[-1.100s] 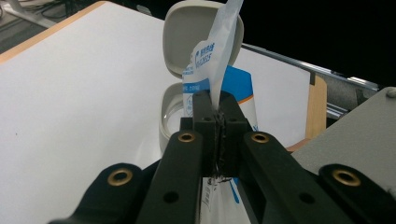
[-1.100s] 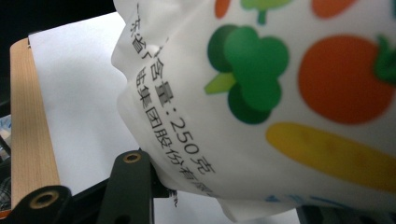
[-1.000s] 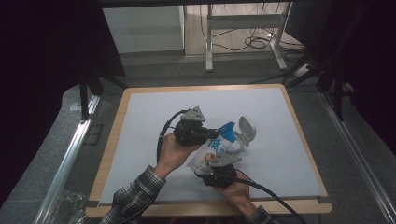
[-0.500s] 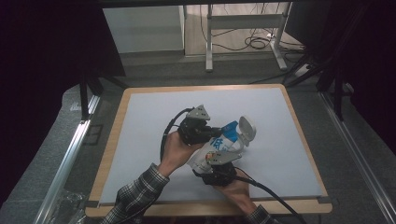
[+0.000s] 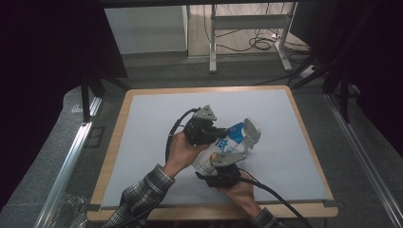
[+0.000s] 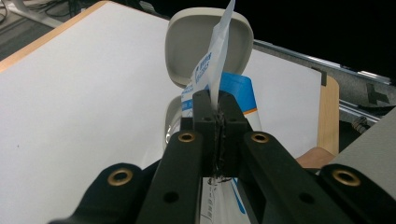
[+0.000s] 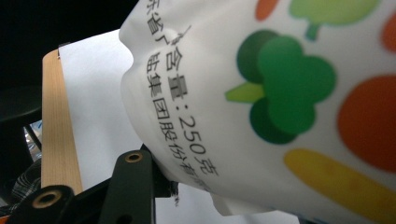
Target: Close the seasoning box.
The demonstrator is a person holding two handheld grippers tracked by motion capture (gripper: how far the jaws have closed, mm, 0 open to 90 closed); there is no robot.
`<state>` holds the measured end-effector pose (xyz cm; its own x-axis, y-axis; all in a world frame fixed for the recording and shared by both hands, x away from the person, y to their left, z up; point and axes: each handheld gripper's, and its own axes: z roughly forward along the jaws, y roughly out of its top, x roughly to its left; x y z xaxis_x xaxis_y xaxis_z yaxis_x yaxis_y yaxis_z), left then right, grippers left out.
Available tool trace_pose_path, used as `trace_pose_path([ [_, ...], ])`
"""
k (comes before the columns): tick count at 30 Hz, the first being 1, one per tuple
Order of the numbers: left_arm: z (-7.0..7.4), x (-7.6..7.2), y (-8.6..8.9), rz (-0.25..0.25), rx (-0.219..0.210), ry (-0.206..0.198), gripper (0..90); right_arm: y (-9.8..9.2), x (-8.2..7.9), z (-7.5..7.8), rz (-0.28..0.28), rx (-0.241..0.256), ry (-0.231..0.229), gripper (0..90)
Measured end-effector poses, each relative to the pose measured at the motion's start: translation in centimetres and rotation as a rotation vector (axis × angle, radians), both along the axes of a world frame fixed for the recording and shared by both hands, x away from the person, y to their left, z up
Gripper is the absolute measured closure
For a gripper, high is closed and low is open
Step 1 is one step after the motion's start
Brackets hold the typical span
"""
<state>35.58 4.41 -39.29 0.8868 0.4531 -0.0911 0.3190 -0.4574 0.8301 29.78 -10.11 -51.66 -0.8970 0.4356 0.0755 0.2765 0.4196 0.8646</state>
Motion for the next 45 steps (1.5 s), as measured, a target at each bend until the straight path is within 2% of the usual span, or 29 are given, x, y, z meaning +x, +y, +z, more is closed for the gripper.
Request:
trace_pose_path([
  [11,-0.2,0.4,-0.4,-0.004,0.012,0.007,88.5,0.1,0.1,0.1,0.02,0.002,0.001,55.0],
  [23,-0.5,0.8,-0.8,-0.008,-0.008,0.02,88.5,0.2,0.1,0.4,0.046,0.009,-0.006,55.0],
  [32,-0.6,1.1,-0.9,-0.015,-0.005,0.021,88.4,0.2,0.1,0.5,0.05,0.016,-0.005,55.0],
  [45,-0.8,1.3,-1.1,-0.02,-0.009,0.023,88.3,0.3,0.0,0.8,0.067,0.022,-0.029,55.1],
])
